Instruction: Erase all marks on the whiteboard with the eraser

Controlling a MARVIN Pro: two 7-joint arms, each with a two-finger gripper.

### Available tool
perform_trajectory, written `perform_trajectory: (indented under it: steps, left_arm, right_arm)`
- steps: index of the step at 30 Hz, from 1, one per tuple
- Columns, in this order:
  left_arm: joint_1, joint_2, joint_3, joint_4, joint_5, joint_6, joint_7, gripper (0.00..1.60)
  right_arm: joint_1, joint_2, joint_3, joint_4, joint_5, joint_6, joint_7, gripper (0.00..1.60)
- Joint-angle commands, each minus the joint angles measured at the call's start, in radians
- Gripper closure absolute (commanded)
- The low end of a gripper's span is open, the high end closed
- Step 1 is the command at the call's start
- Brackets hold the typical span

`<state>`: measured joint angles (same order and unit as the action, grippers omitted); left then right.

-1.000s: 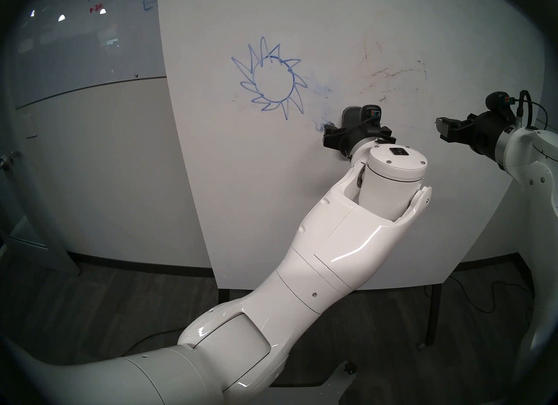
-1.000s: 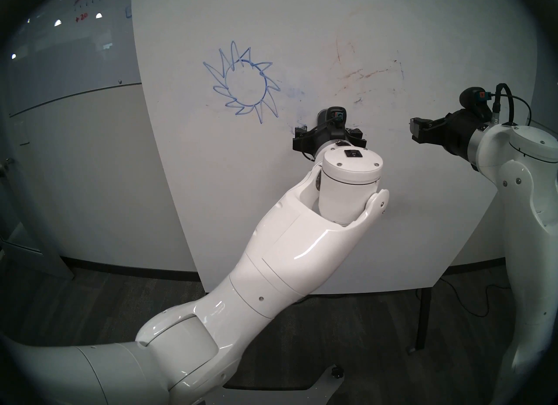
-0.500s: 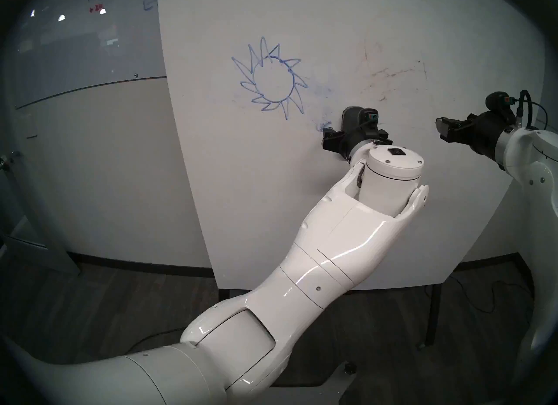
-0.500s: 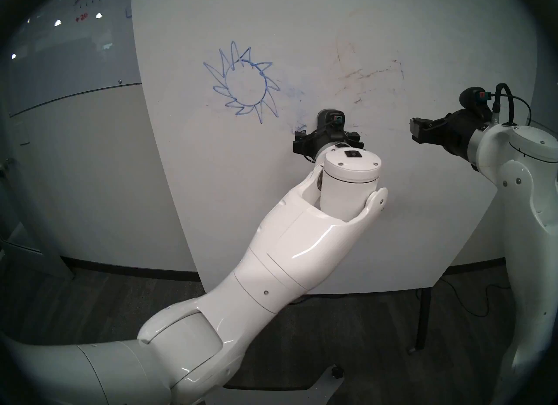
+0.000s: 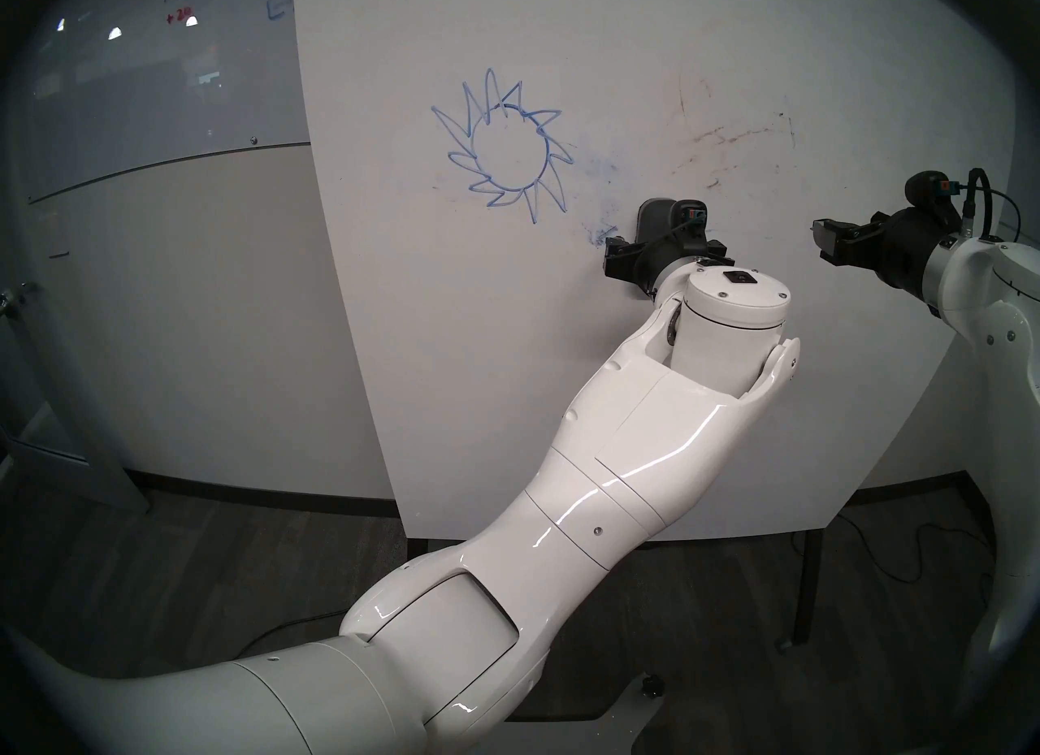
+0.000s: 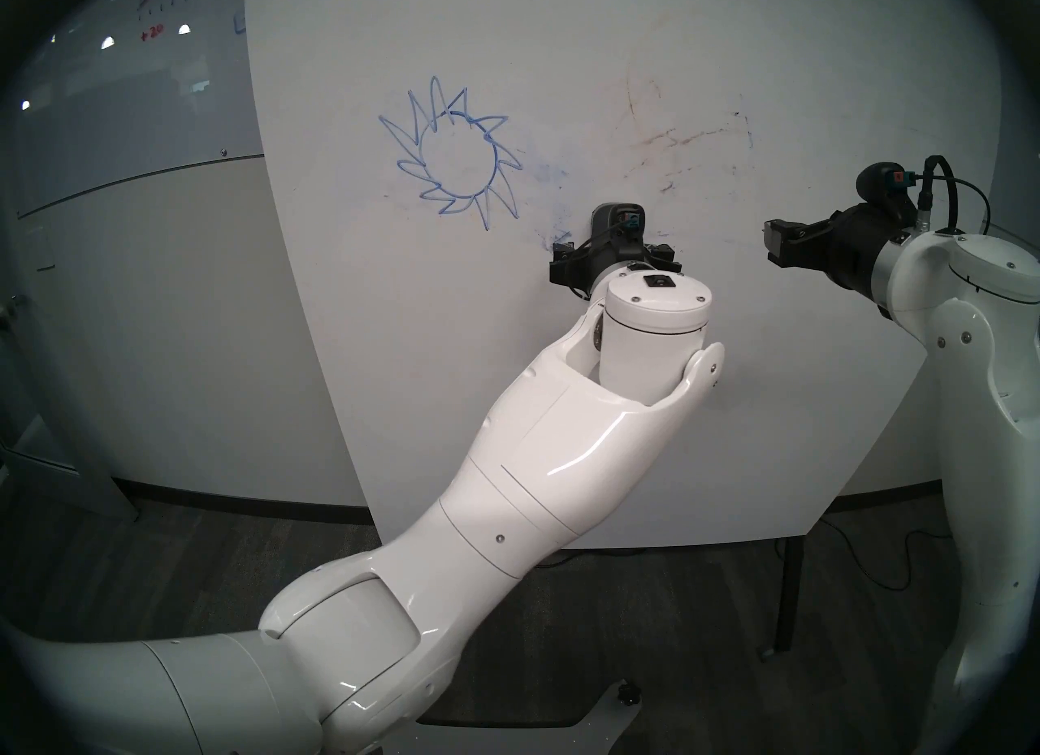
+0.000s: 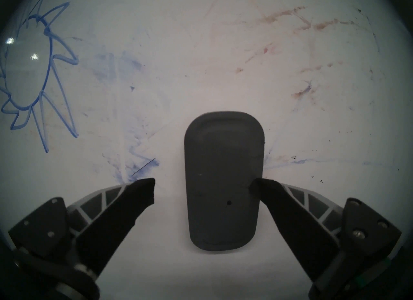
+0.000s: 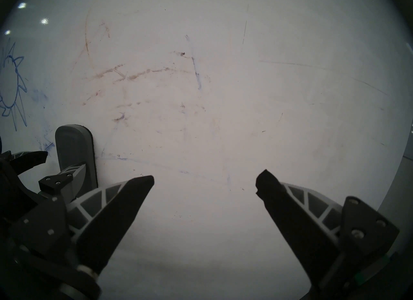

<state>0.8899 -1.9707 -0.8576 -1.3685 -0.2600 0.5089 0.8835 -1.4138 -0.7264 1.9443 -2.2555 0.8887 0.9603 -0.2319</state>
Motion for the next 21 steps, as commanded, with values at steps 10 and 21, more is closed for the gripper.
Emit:
perform_trajectory:
  steps: [10,21]
  left_arm:
    - [-0.037,-0.024,-0.002,0.014,0.014,-0.002,0.010,0.00]
    - [-0.050,-0.036,0.001,0.050,0.028,-0.009,0.047,0.00]
  right_arm:
    - [0.007,0.005,0.002,-0.004,-0.002,-0.006,0.002,0.00]
    - [0.007,0.005,0.002,-0.004,-0.002,-0.006,0.002,0.00]
